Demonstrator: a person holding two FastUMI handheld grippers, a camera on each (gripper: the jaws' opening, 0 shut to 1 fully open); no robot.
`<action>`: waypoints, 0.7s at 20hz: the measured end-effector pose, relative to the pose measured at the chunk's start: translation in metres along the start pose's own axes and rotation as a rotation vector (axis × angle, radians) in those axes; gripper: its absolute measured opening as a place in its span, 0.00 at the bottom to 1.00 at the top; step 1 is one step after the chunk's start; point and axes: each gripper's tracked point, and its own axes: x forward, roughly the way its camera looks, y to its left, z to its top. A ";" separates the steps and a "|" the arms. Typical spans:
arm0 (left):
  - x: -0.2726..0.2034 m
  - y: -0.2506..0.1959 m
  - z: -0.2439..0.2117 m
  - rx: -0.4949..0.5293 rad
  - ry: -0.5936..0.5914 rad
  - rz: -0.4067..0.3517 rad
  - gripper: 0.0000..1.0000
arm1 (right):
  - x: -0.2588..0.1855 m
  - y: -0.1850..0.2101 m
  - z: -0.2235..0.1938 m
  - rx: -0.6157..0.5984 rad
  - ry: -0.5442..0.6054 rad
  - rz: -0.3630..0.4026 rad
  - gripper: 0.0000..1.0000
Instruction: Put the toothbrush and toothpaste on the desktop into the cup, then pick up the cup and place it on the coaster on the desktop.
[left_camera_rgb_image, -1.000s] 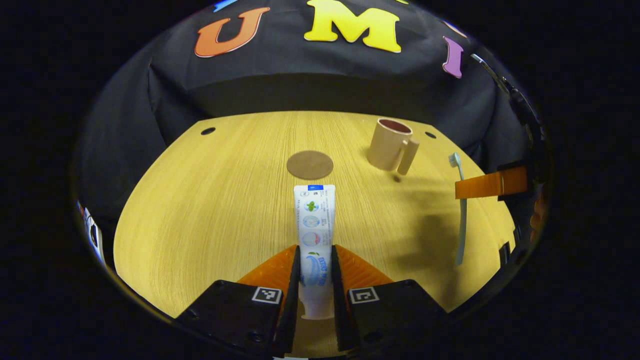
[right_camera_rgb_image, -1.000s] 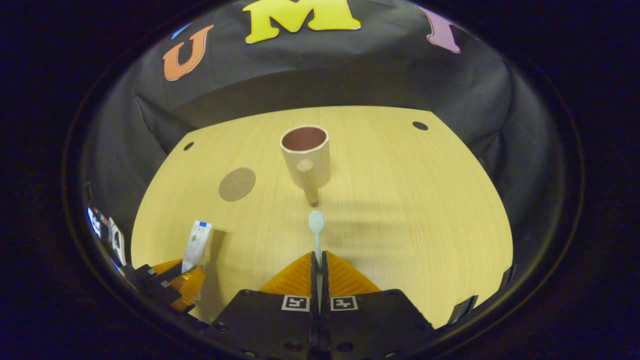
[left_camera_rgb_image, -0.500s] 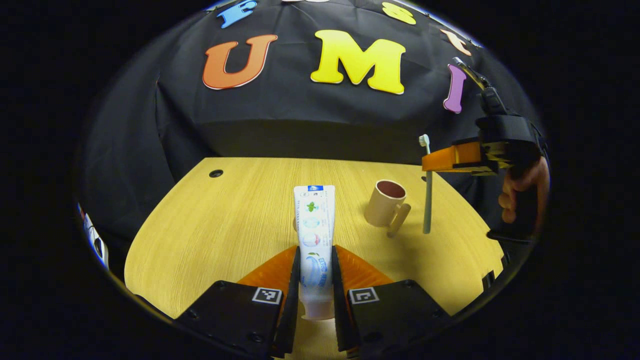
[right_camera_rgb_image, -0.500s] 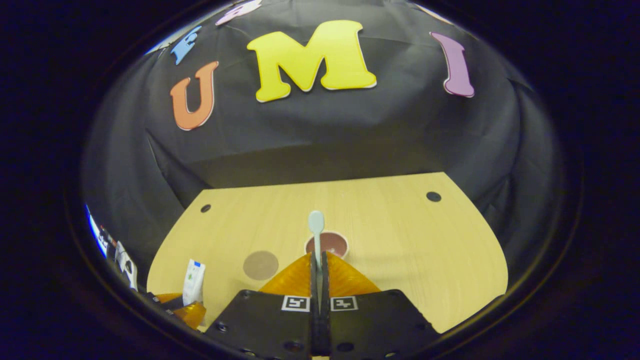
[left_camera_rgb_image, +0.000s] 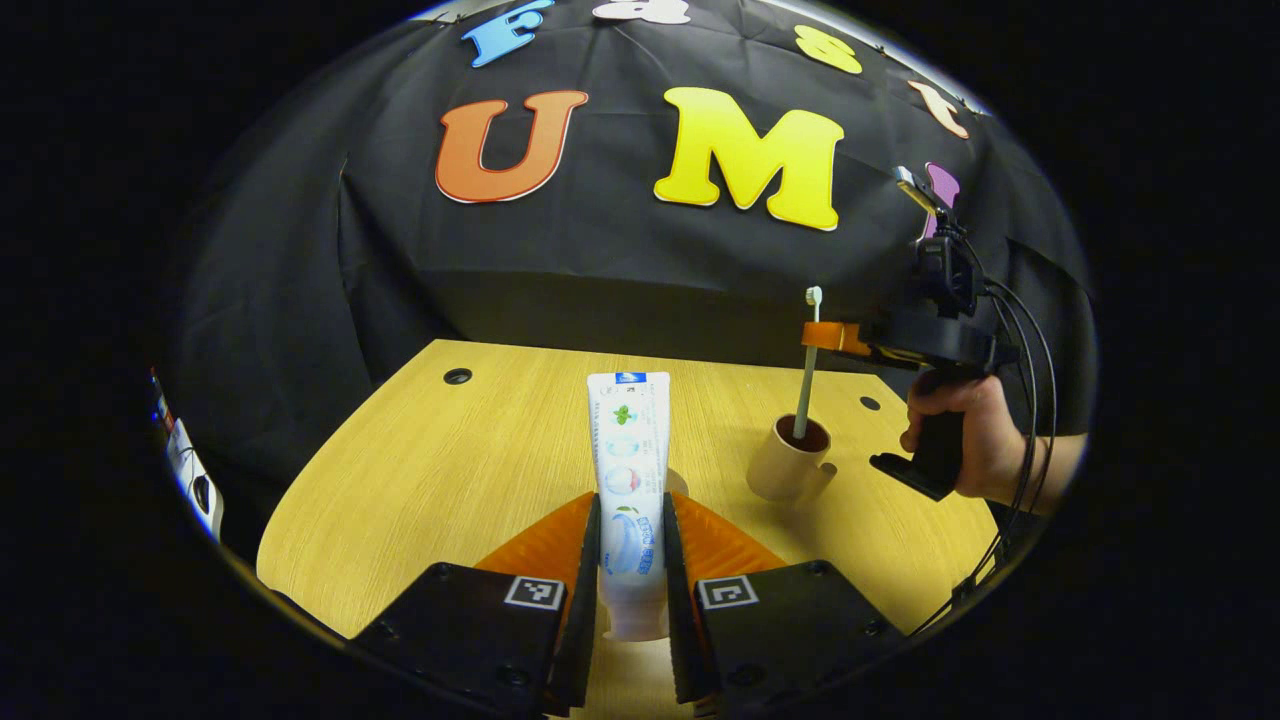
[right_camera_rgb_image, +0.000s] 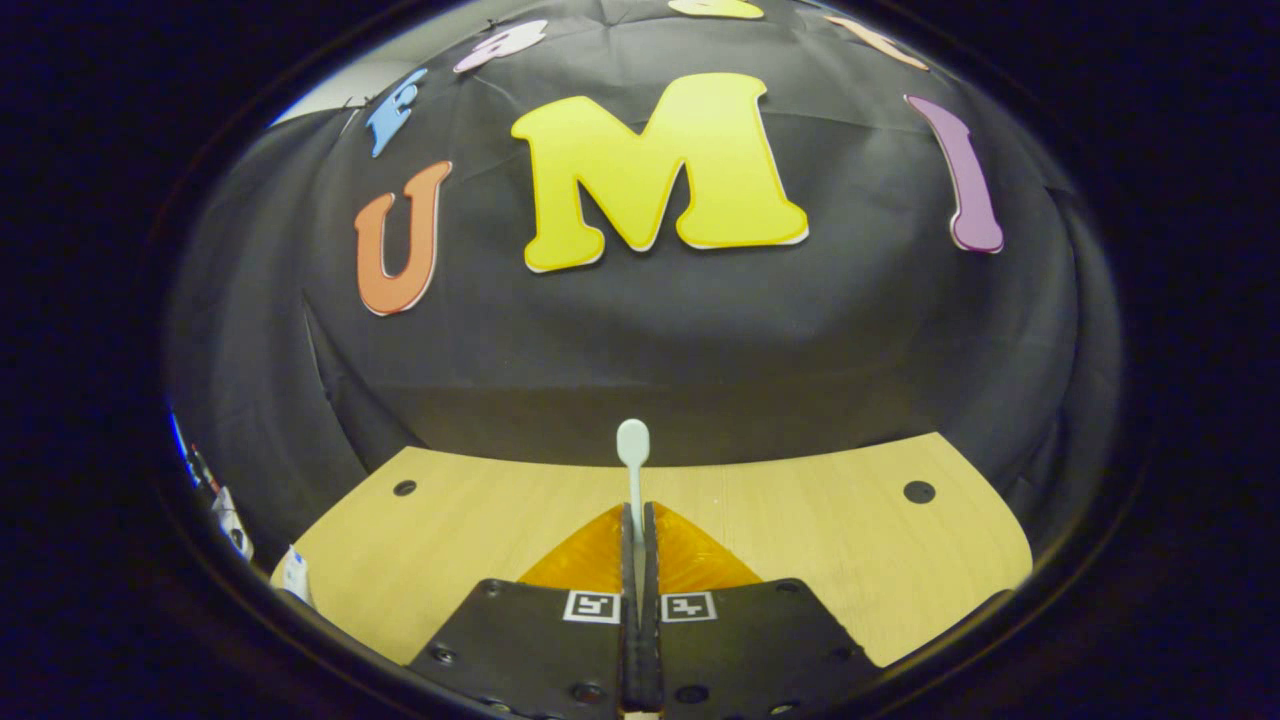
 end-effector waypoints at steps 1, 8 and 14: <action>0.001 0.001 0.001 -0.002 0.000 0.006 0.35 | 0.005 -0.002 -0.006 -0.012 -0.001 -0.007 0.00; 0.010 -0.001 0.010 0.021 -0.009 0.018 0.35 | 0.022 -0.011 -0.057 -0.061 0.036 -0.041 0.00; 0.015 -0.011 0.025 0.036 -0.047 0.012 0.35 | 0.018 -0.017 -0.073 -0.061 0.071 -0.054 0.05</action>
